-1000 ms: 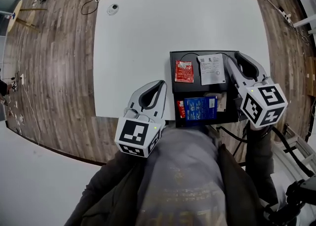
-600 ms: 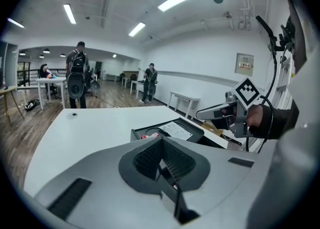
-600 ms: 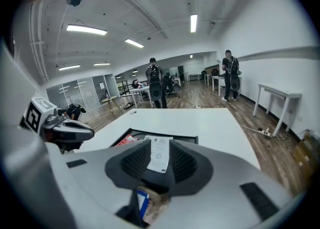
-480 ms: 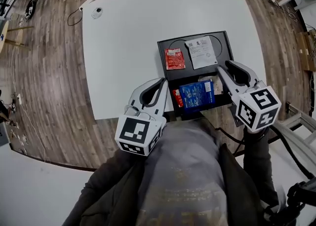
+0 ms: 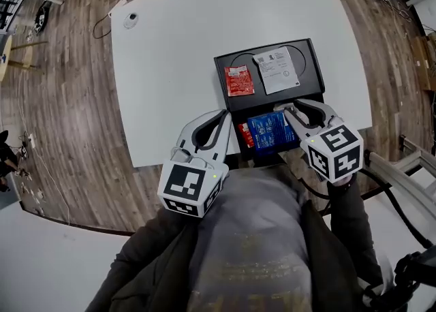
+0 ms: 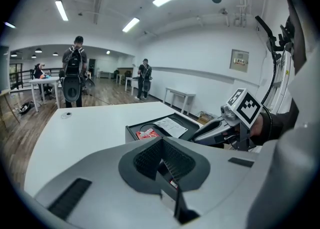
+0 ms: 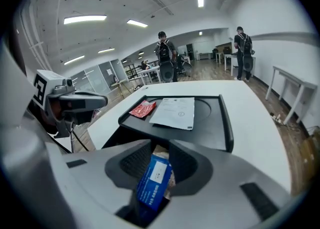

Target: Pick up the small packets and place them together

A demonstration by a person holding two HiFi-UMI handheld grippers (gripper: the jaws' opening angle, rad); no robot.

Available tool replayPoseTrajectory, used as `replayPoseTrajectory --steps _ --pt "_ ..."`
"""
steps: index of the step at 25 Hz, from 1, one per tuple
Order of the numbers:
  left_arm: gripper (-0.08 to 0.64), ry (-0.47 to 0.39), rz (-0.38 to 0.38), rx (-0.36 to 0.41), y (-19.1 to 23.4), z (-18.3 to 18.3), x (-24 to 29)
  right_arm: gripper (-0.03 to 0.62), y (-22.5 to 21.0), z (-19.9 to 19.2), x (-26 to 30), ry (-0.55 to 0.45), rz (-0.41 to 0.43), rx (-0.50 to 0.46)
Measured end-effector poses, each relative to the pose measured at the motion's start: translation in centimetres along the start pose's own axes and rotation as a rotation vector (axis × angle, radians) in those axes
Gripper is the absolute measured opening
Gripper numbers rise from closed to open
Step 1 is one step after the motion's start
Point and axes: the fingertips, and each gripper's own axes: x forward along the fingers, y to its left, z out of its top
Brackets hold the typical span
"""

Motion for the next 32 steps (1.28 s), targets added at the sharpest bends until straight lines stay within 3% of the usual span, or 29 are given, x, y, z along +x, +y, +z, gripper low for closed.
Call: replayPoseTrajectory --steps 14,22,27,32 --pt "0.002 0.037 0.027 -0.026 0.3 -1.1 0.4 0.114 -0.9 -3.1 2.7 0.158 -0.017 -0.009" --pt "0.002 0.041 0.023 -0.032 0.6 -1.4 0.4 0.106 -0.6 -3.5 2.7 0.176 -0.028 -0.057" --pt "0.002 0.033 0.015 -0.028 0.6 -1.4 0.1 0.017 -0.4 -3.3 2.1 0.164 -0.061 -0.101" --pt "0.002 0.011 0.006 -0.019 0.4 -1.0 -0.5 0.005 2.0 -1.6 0.5 0.089 -0.017 -0.125"
